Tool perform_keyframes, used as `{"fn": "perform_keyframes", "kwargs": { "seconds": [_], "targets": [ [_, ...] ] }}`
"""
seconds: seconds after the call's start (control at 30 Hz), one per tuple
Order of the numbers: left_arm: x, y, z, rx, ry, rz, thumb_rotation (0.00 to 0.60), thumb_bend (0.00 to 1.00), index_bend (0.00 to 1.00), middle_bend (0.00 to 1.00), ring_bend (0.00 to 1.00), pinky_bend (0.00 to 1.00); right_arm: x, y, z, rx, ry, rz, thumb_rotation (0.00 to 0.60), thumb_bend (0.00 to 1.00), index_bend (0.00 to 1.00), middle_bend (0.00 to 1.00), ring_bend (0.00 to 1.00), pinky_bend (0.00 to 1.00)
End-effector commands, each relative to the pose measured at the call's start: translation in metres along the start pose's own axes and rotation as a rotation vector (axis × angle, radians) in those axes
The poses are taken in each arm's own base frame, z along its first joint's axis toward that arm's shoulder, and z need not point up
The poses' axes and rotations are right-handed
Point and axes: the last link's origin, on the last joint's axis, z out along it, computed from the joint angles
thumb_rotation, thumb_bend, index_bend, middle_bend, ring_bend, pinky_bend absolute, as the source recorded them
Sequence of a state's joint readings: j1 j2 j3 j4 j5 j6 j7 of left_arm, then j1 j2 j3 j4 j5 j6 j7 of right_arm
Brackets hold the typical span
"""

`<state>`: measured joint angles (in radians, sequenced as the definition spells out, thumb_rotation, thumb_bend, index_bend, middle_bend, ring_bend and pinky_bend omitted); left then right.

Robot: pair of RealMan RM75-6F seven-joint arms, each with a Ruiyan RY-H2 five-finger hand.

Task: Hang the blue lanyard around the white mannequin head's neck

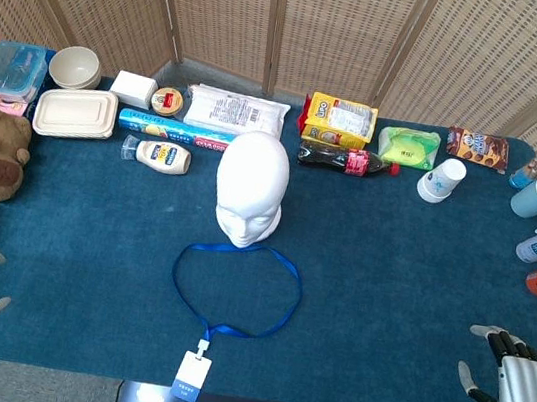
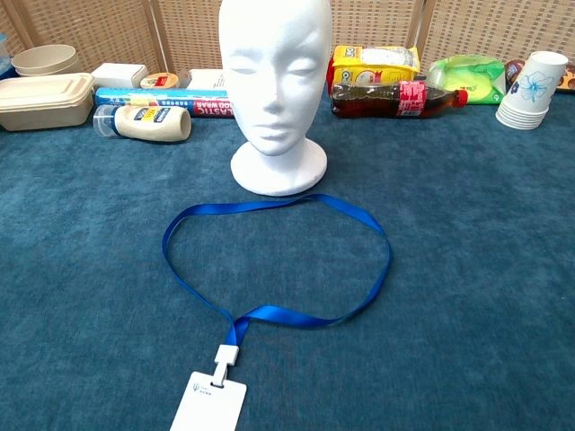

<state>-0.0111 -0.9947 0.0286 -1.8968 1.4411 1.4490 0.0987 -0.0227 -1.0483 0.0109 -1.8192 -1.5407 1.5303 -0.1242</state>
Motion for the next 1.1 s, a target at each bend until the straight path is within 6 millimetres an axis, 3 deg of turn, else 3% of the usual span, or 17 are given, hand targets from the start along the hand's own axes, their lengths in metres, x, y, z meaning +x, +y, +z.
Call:
{"fn": "perform_keyframes", "kwargs": {
  "seconds": [0.03, 0.33, 0.5, 0.7, 0.8, 0.9, 1.03, 1.1],
  "targets": [
    [-0.002, 0.000, 0.001, -0.002, -0.011, -0.002, 0.543, 0.18, 0.35, 0.44, 0.37, 0.26, 0.000, 0.000, 0.000, -0.002, -0.001, 0.002, 0.499, 0.39, 0.31, 0.34, 0.35, 0.37],
    [0.000, 0.001, 0.006, -0.026, -0.003, 0.008, 0.543, 0.18, 0.35, 0.44, 0.37, 0.26, 0.001, -0.010, 0.009, 0.029, -0.023, 0.031, 0.499, 0.39, 0.31, 0.34, 0.36, 0.39],
    [0.003, 0.000, 0.011, -0.028, -0.002, 0.009, 0.546, 0.18, 0.35, 0.44, 0.37, 0.26, -0.001, -0.030, 0.023, 0.074, -0.027, 0.058, 0.500, 0.39, 0.31, 0.36, 0.37, 0.41],
    [0.001, 0.007, 0.020, -0.055, -0.010, 0.009, 0.545, 0.18, 0.35, 0.44, 0.37, 0.26, -0.006, -0.057, 0.040, 0.126, -0.040, 0.071, 0.497, 0.39, 0.31, 0.42, 0.48, 0.56],
    [-0.001, 0.010, 0.027, -0.072, -0.017, 0.017, 0.543, 0.18, 0.35, 0.44, 0.37, 0.26, -0.011, -0.077, 0.051, 0.151, -0.055, 0.065, 0.500, 0.38, 0.32, 0.45, 0.55, 0.63],
    [-0.001, 0.013, 0.033, -0.081, -0.019, 0.024, 0.542, 0.18, 0.35, 0.44, 0.37, 0.26, -0.017, -0.095, 0.061, 0.170, -0.073, 0.064, 0.503, 0.35, 0.33, 0.52, 0.68, 0.74],
    [-0.003, 0.021, 0.047, -0.102, -0.027, 0.036, 0.545, 0.18, 0.35, 0.44, 0.37, 0.26, -0.031, -0.128, 0.081, 0.222, -0.105, 0.079, 0.498, 0.33, 0.41, 0.75, 0.95, 0.94],
    [-0.004, 0.023, 0.051, -0.107, -0.030, 0.040, 0.544, 0.18, 0.35, 0.44, 0.37, 0.26, -0.036, -0.136, 0.086, 0.230, -0.110, 0.079, 0.497, 0.32, 0.45, 0.83, 1.00, 0.99]
  ]
}}
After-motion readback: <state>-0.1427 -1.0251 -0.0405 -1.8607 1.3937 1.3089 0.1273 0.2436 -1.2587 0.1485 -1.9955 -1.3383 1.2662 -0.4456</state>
